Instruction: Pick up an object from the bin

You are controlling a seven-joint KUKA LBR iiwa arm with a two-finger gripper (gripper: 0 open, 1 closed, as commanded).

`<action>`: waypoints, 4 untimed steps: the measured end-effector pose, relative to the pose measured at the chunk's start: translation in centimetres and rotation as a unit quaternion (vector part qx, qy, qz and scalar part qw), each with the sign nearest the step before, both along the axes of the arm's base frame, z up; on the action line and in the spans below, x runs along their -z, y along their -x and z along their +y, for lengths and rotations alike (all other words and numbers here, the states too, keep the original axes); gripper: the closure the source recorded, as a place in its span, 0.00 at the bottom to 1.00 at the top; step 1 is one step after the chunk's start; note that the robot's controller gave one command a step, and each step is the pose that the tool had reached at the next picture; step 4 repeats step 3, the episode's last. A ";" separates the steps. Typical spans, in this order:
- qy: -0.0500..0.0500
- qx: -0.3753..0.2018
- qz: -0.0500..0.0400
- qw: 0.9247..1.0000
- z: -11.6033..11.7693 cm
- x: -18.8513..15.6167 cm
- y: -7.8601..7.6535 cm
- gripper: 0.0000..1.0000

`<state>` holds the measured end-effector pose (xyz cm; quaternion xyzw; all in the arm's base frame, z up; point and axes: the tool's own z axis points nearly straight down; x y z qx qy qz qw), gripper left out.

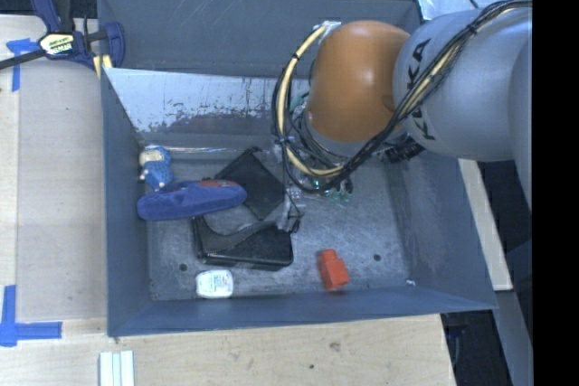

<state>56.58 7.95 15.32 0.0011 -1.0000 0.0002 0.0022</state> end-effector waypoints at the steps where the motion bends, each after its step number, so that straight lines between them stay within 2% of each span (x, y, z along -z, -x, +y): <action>1: -0.001 0.013 -0.004 1.000 7.4 8.6 -2.4 0.00; 2: -0.002 0.016 -0.012 1.000 7.0 7.6 -3.0 1.00; 3: -0.002 0.016 -0.008 1.000 6.4 -9.3 -3.1 1.00; 4: -0.002 0.016 -0.008 1.000 6.4 -9.3 -3.1 1.00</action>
Offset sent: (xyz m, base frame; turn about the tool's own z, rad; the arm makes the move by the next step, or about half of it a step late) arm 0.0236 0.0709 -0.0832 0.0313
